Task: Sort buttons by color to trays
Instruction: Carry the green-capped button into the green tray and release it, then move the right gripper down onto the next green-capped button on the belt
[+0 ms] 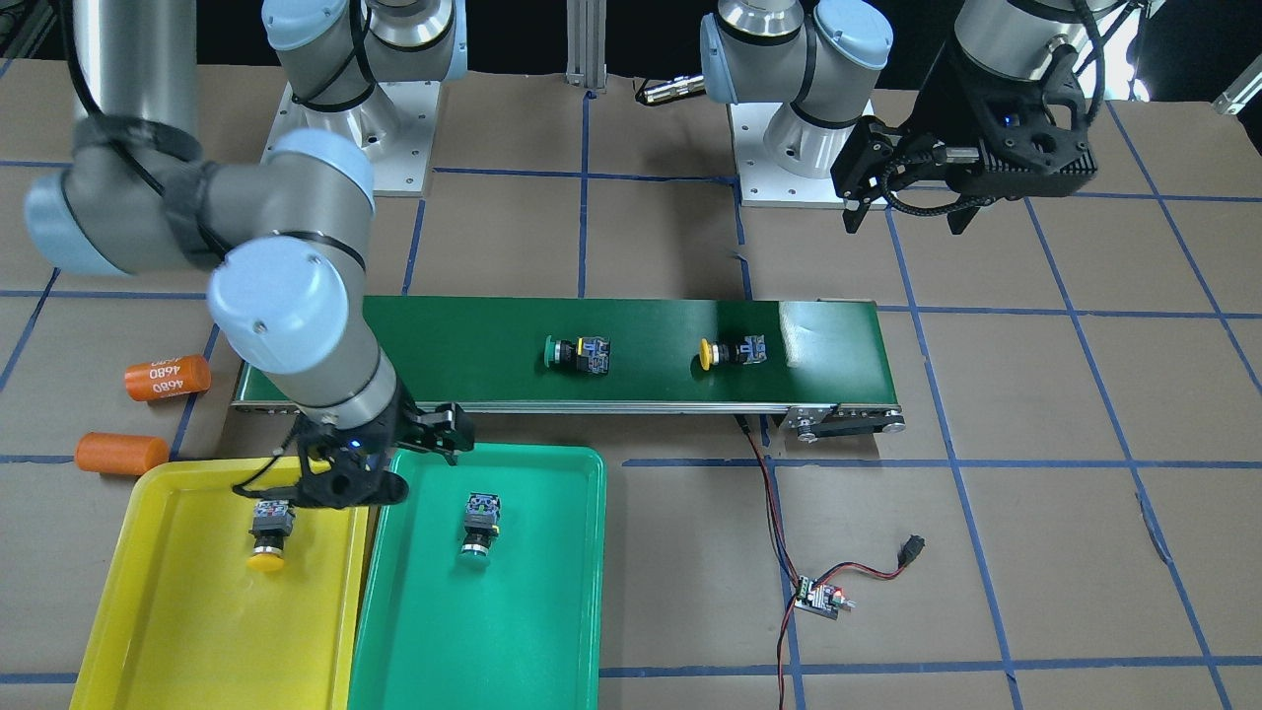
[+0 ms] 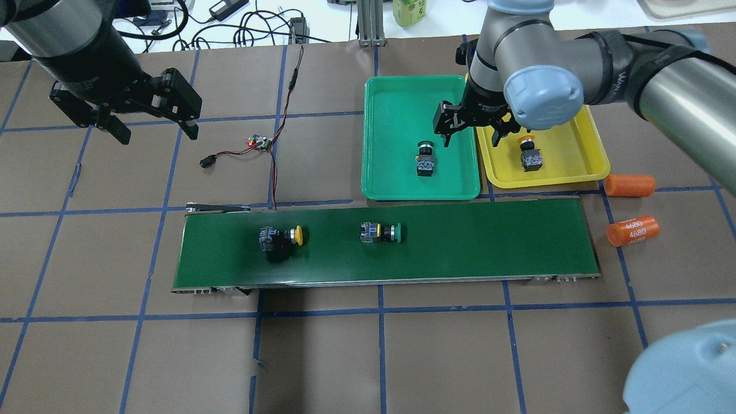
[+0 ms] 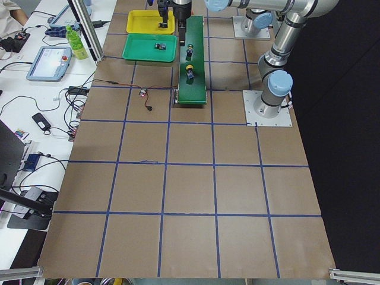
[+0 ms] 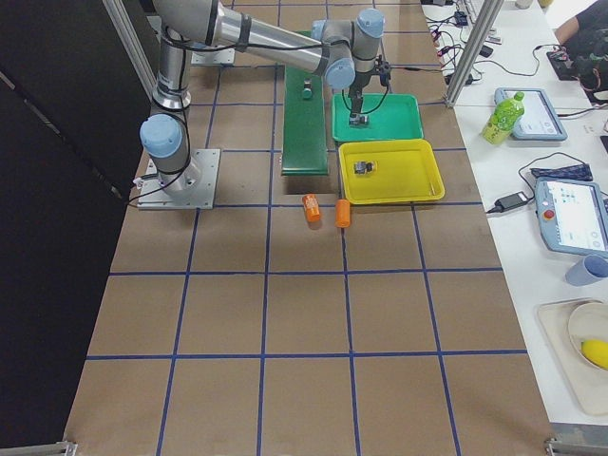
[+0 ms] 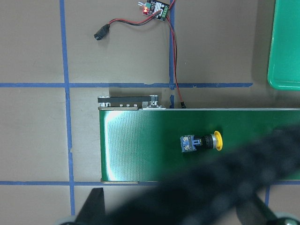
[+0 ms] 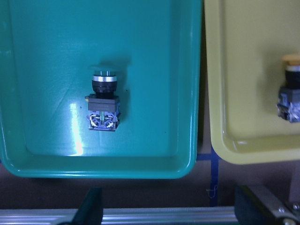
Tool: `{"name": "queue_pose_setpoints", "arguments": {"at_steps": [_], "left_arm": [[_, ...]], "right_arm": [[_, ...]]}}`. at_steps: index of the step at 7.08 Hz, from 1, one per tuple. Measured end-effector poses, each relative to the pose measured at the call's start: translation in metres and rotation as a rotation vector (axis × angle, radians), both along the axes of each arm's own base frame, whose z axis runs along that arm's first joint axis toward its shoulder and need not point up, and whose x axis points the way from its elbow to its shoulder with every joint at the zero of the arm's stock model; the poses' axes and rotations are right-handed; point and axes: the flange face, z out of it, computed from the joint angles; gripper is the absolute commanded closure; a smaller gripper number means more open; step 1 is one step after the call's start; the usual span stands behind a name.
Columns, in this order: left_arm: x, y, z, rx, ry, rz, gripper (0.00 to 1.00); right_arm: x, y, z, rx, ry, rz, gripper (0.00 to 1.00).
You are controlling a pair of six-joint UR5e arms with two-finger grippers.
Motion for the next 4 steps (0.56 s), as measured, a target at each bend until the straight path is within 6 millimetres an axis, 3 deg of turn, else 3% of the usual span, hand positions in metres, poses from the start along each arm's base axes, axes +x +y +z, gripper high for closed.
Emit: {"name": "queue_pose_setpoints", "arguments": {"at_steps": [3,4], "left_arm": [[-0.001,0.000,-0.003,0.004,0.004,0.002,0.00],[-0.001,0.001,-0.003,0.002,0.003,0.002,0.00]], "right_arm": [[-0.011,0.055,0.074,0.052,0.013,-0.328,0.00],[-0.012,0.079,0.087,0.060,0.020,-0.447,0.00]]}}
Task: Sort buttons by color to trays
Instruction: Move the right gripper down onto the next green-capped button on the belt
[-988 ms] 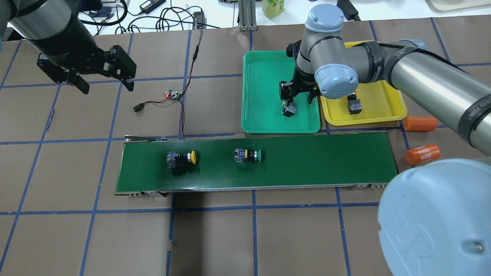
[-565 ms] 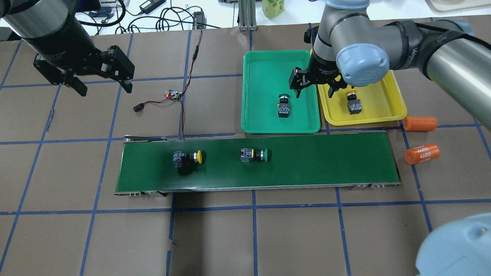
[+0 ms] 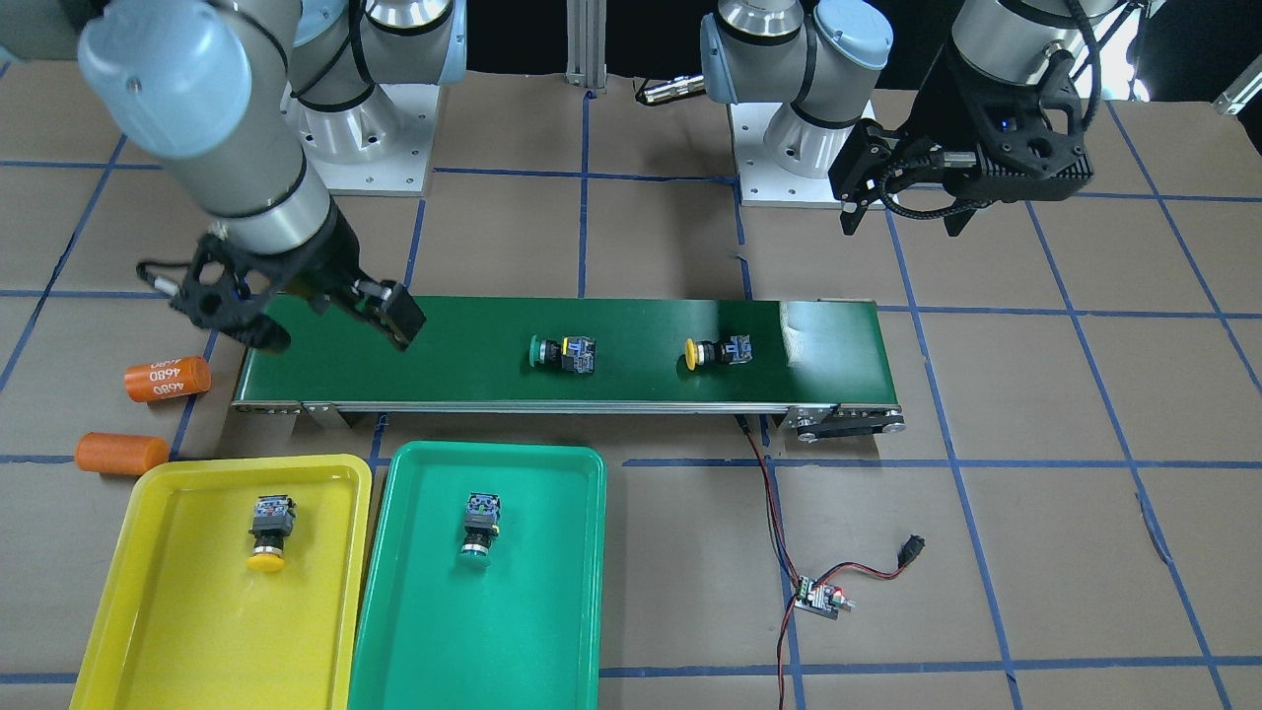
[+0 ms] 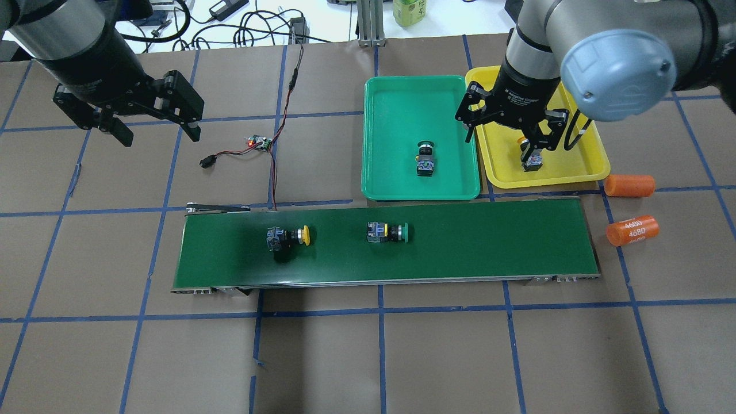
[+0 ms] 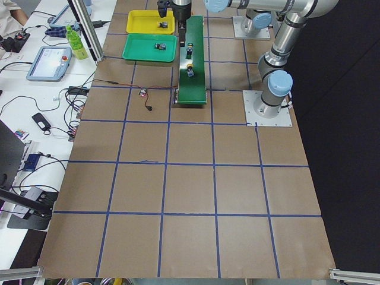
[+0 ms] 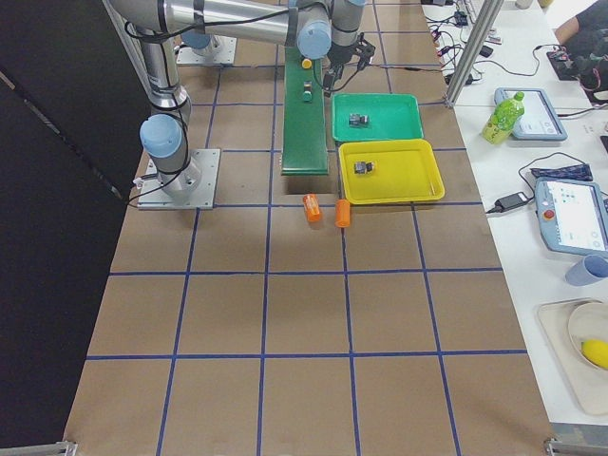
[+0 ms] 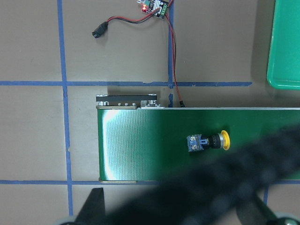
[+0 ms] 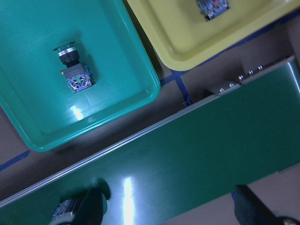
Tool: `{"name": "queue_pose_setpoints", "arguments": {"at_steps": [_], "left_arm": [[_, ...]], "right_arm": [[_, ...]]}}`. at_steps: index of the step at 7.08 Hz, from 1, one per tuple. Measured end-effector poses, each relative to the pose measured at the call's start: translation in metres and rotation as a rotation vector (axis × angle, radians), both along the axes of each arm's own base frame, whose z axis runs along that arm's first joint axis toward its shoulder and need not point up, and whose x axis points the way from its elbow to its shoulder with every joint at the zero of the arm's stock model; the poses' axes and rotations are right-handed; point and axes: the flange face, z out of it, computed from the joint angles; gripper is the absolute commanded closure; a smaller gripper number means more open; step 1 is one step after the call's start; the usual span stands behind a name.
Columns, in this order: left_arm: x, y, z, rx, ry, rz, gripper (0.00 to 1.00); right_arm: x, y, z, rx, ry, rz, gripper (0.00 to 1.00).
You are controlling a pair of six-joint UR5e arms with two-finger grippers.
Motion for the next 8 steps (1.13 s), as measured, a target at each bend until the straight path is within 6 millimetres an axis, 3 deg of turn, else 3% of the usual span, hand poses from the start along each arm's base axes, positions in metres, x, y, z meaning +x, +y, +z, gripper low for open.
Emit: {"name": "queue_pose_setpoints", "arguments": {"at_steps": [2,5,8], "left_arm": [[0.000,-0.002,0.000,-0.002,0.000,0.000,0.00],[-0.001,0.000,0.006,-0.014,0.024,0.003,0.00],[-0.001,-0.001,0.008,-0.017,0.037,0.004,0.00]], "right_arm": [[0.000,0.027,-0.016,0.022,0.015,-0.213,0.00],[0.008,0.037,-0.047,0.018,0.025,-0.390,0.00],[0.054,0.044,-0.083,-0.048,0.019,-0.458,0.00]]}}
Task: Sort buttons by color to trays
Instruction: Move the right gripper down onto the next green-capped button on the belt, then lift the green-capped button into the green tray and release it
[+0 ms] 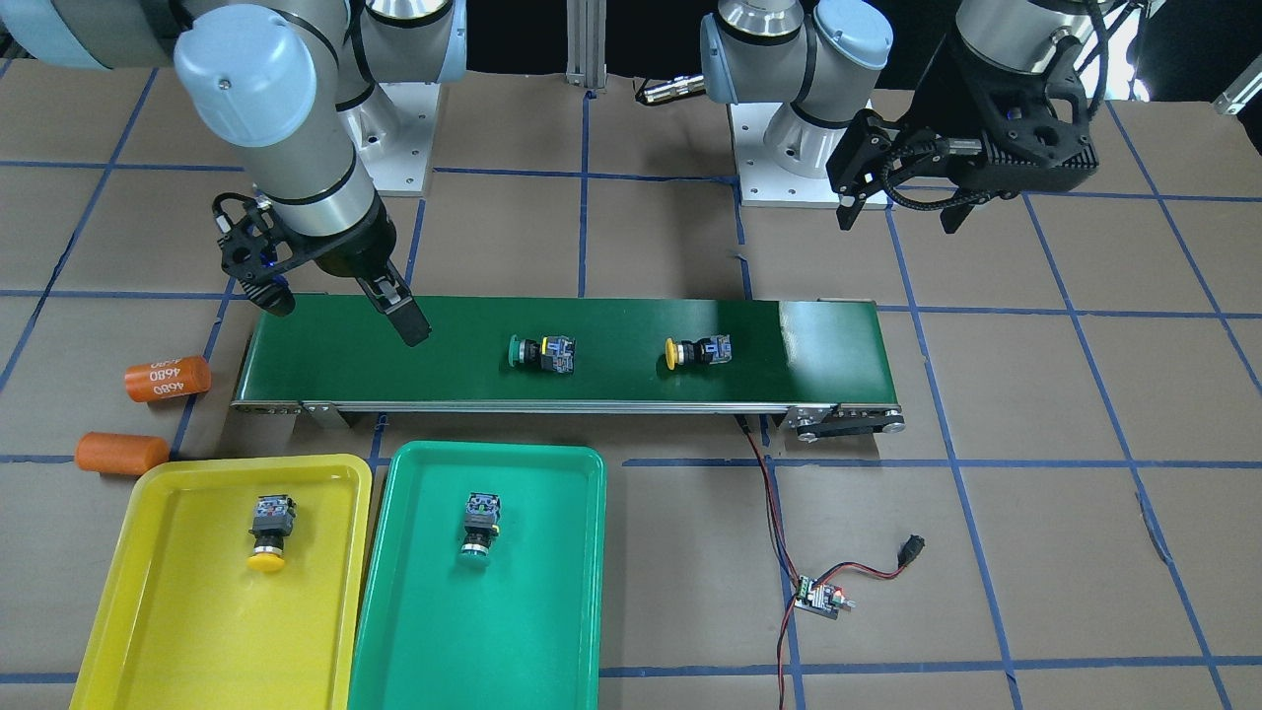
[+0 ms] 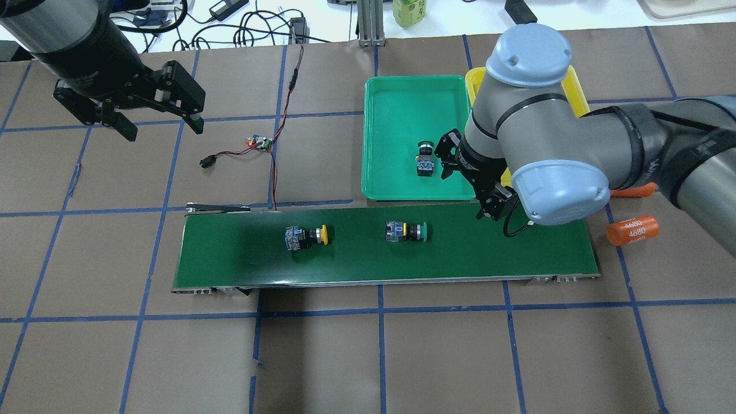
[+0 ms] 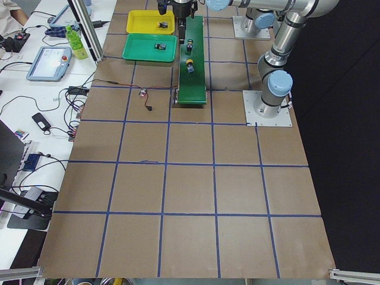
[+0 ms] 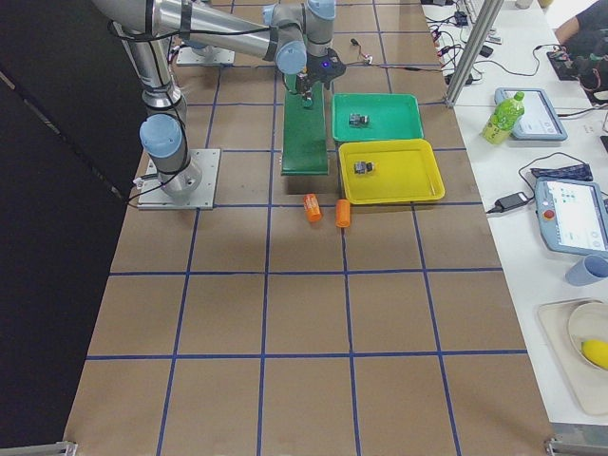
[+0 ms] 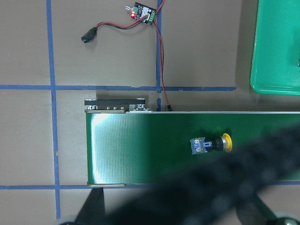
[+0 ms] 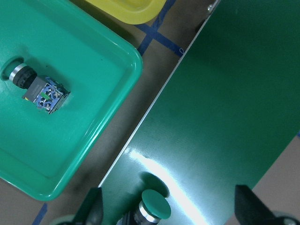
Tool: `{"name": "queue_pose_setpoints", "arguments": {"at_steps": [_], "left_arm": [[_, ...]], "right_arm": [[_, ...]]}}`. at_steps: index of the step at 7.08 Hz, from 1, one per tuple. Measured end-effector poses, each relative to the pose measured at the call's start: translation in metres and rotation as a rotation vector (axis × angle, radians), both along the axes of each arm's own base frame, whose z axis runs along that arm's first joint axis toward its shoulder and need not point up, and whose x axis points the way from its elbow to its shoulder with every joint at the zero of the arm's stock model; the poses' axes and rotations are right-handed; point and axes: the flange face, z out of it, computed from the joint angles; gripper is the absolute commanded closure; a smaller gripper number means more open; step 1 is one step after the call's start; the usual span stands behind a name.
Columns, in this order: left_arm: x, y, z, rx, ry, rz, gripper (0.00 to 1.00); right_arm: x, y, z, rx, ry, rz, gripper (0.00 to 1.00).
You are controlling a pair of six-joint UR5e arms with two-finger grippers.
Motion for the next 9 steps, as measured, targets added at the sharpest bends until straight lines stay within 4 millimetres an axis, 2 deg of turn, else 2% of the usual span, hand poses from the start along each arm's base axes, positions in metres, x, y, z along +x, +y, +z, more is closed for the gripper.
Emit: {"name": "queue_pose_setpoints", "arguments": {"at_steps": [4,7,9], "left_arm": [[0.001,0.000,-0.003,0.004,-0.026,-0.003,0.00],[0.000,0.000,-0.005,0.006,-0.024,-0.004,0.00],[0.000,-0.001,-0.005,0.008,-0.018,-0.003,0.00]], "right_arm": [[0.013,0.020,-0.038,0.067,0.003,-0.053,0.00],[0.028,0.021,-0.064,0.092,0.011,-0.060,0.00],[0.030,0.021,-0.072,0.103,0.014,-0.058,0.00]]}}
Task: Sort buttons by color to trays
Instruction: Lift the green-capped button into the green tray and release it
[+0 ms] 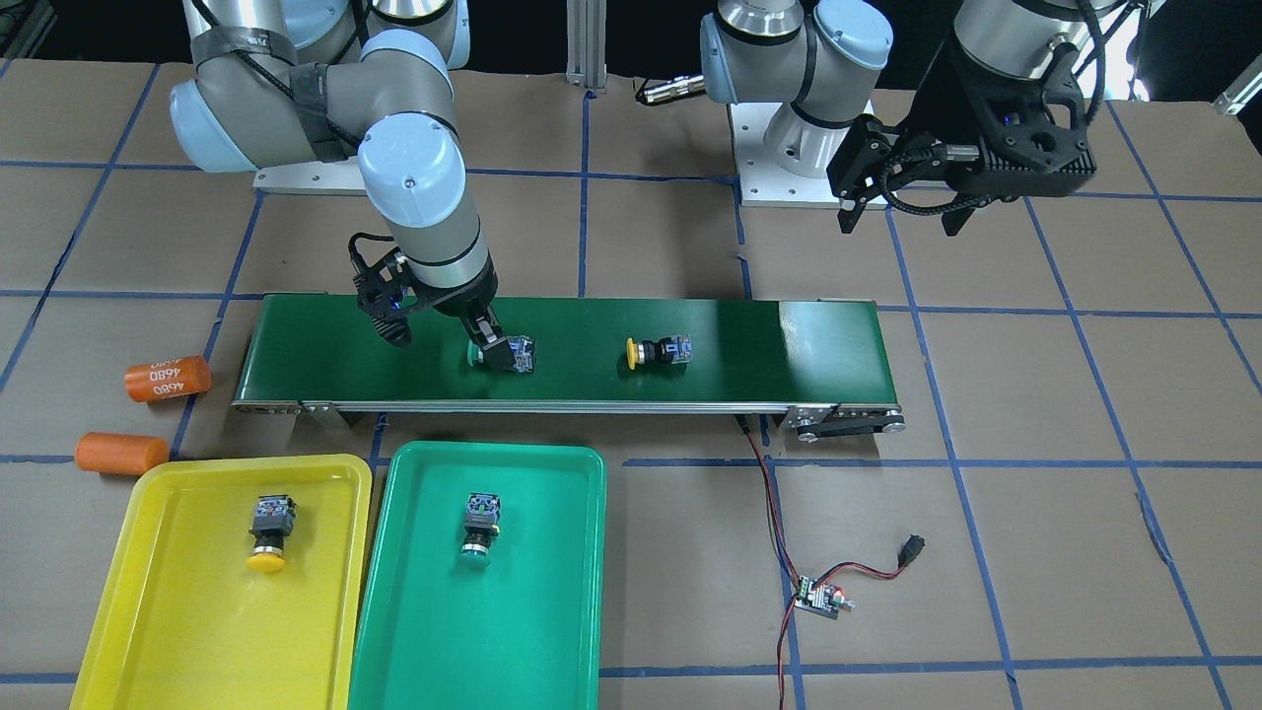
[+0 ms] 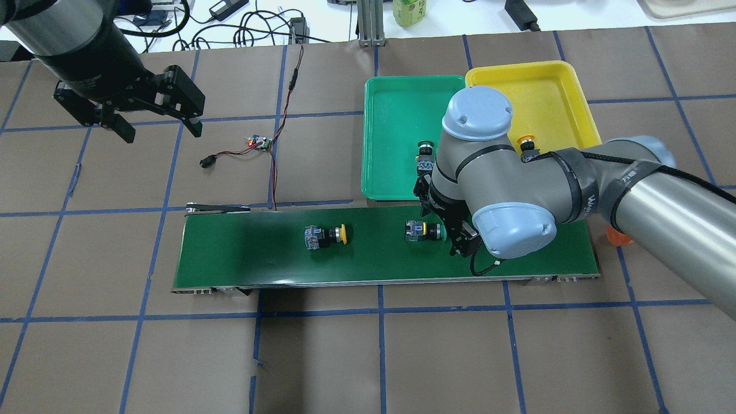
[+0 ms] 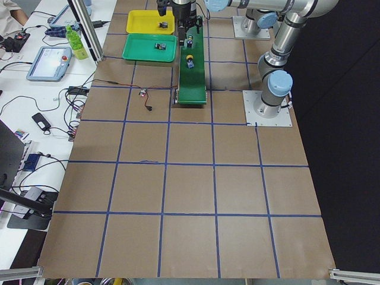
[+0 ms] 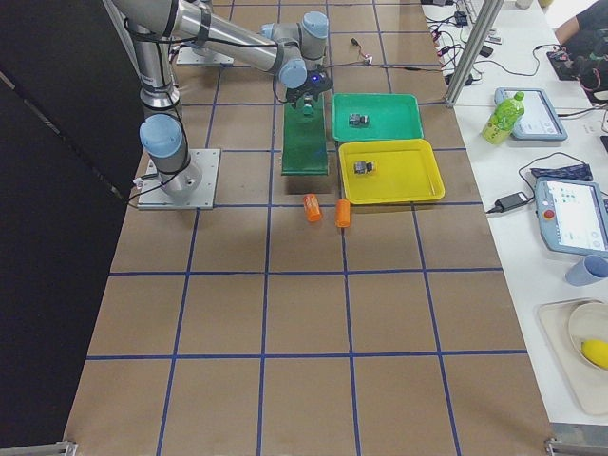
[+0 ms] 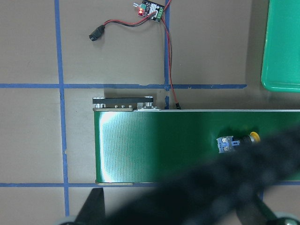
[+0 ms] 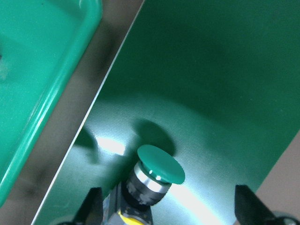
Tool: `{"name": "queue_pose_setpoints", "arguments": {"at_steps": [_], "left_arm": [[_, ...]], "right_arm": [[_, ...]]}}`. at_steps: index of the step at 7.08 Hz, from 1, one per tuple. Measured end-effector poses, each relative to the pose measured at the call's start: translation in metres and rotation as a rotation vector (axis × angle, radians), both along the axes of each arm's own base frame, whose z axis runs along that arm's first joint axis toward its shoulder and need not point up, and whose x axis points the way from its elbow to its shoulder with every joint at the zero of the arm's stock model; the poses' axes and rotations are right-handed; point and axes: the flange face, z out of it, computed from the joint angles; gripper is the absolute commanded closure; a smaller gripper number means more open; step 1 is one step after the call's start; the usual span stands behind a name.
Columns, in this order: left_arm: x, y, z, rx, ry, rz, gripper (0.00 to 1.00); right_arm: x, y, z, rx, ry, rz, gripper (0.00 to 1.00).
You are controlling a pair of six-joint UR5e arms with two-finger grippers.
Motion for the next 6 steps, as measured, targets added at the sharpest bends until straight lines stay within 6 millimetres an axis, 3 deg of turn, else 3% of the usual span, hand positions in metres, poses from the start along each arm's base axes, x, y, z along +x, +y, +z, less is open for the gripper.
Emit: {"name": "queue_pose_setpoints", "arguments": {"at_steps": [1,2,4,5,6], "left_arm": [[-0.0001,0.0002,-0.0011,0.002,0.001,0.000,0.00],[0.0001,0.0001,-0.0009,0.001,0.002,0.001,0.00],[0.0001,0.0003,-0.0013,0.002,0.003,0.001,0.00],[0.0002,0.0008,-0.0016,0.002,0.004,0.001,0.00],[0.0002,0.0010,-0.0015,0.002,0.004,0.001,0.00]], "right_arm": [[0.0003,-0.0004,-0.0032,0.006,0.001,0.000,0.00],[0.0006,-0.0010,-0.0068,0.013,0.003,0.000,0.13],[0.0005,-0.0022,-0.0110,0.019,0.007,0.001,0.85],[-0.0001,-0.0031,-0.0120,0.020,0.008,0.002,1.00],[-0.0008,-0.0042,-0.0120,0.020,0.007,0.007,1.00]]}}
